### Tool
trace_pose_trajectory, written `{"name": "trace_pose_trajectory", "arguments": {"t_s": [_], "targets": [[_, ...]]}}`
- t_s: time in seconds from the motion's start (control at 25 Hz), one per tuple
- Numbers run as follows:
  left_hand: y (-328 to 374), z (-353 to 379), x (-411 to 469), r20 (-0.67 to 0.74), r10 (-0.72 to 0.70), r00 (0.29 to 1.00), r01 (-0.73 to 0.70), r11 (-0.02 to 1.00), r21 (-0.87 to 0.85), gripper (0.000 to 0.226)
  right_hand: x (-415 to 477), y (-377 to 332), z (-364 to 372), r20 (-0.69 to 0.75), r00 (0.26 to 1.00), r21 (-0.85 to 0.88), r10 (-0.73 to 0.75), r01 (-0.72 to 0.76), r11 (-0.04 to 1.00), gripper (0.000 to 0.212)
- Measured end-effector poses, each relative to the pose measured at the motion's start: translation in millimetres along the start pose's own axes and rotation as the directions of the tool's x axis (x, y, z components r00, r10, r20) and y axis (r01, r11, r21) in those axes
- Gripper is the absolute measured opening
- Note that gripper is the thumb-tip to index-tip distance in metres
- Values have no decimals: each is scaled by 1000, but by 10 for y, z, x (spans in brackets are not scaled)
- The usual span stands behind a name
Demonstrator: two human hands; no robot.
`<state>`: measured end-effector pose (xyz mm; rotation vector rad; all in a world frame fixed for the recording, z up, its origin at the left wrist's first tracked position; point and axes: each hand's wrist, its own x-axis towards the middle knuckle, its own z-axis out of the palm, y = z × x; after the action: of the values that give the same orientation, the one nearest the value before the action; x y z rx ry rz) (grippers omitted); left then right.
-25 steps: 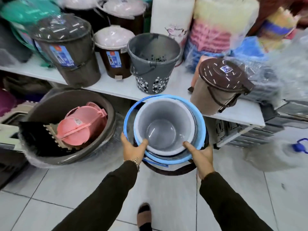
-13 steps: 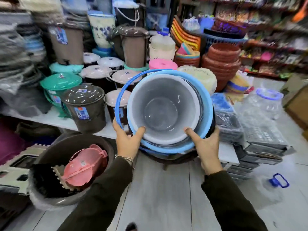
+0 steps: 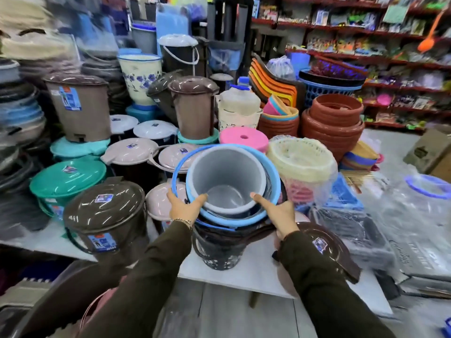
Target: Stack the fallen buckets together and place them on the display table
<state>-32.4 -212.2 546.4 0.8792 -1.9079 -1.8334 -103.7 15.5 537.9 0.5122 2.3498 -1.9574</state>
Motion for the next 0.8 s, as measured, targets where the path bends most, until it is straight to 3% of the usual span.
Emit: {"name": "trace_pose_trajectory", "arguments": {"t_s": [0.08, 0.2, 0.52, 0.68, 0.8], "targets": [[-199, 121, 390, 32, -129, 991, 128, 992, 19, 120, 271, 154, 241, -26, 995, -57, 94, -95, 994, 129], [-510, 265, 754, 60, -256, 965, 251, 965, 80, 122, 520, 423, 514, -56, 981, -150, 184, -191, 970, 124], [-964, 403, 928, 16, -457, 889, 415, 821, 392, 116, 683, 901, 677, -58, 946, -375, 320, -317, 871, 102], [-803, 407, 1022, 33, -371, 928, 275, 744, 609, 130, 706, 633, 610, -79, 968, -483, 240, -248, 840, 116], [-433, 545, 1072, 81, -60, 995, -15, 703, 711, 105, 784, 260, 533, -103, 993, -482, 54, -97, 871, 105]]}}
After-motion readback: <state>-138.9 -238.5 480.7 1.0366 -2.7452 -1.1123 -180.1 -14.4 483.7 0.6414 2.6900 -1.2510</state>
